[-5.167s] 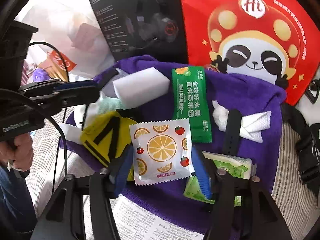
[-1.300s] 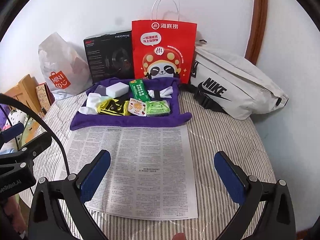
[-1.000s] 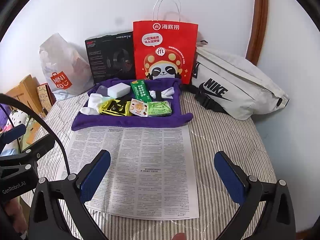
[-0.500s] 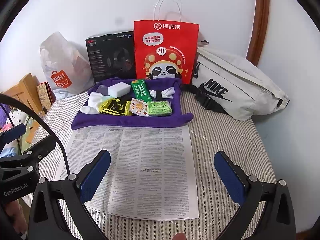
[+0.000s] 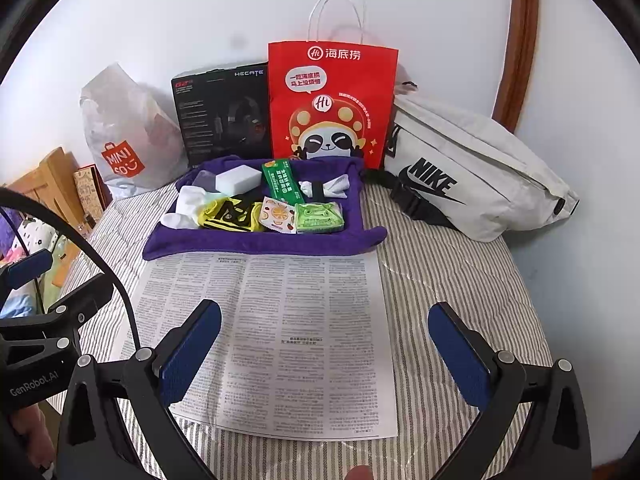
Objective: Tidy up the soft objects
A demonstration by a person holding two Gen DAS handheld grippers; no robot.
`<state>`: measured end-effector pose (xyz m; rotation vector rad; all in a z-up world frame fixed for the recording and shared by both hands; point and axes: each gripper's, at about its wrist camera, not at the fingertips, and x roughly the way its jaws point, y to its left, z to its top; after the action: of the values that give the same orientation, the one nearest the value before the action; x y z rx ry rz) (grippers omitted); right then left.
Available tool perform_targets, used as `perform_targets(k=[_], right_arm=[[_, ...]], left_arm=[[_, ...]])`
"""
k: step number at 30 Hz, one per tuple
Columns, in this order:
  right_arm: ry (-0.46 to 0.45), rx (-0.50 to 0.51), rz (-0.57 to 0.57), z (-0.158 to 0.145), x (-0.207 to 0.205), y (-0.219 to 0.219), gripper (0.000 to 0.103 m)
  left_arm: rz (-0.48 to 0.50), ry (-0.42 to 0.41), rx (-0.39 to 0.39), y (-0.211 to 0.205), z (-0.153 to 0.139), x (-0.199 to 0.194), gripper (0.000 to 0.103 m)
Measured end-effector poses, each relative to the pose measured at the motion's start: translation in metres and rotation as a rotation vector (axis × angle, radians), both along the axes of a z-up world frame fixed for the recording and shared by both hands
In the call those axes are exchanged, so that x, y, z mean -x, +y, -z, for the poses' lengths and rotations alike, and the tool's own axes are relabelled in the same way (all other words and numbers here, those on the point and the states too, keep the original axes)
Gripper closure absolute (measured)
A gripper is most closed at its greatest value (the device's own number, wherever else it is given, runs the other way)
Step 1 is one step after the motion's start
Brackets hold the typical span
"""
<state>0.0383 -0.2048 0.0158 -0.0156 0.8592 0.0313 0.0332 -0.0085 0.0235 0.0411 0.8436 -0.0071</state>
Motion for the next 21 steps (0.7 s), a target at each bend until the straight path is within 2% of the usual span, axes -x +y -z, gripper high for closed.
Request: perform_targets(k=[21], right_arm=[[0.002,0.001,-0.002,0.0008,0.0021,0.0033,0.001]], left_arm=[[-0.002,0.000,-0.002,0.0014,0.0005,0.0005,0.006]])
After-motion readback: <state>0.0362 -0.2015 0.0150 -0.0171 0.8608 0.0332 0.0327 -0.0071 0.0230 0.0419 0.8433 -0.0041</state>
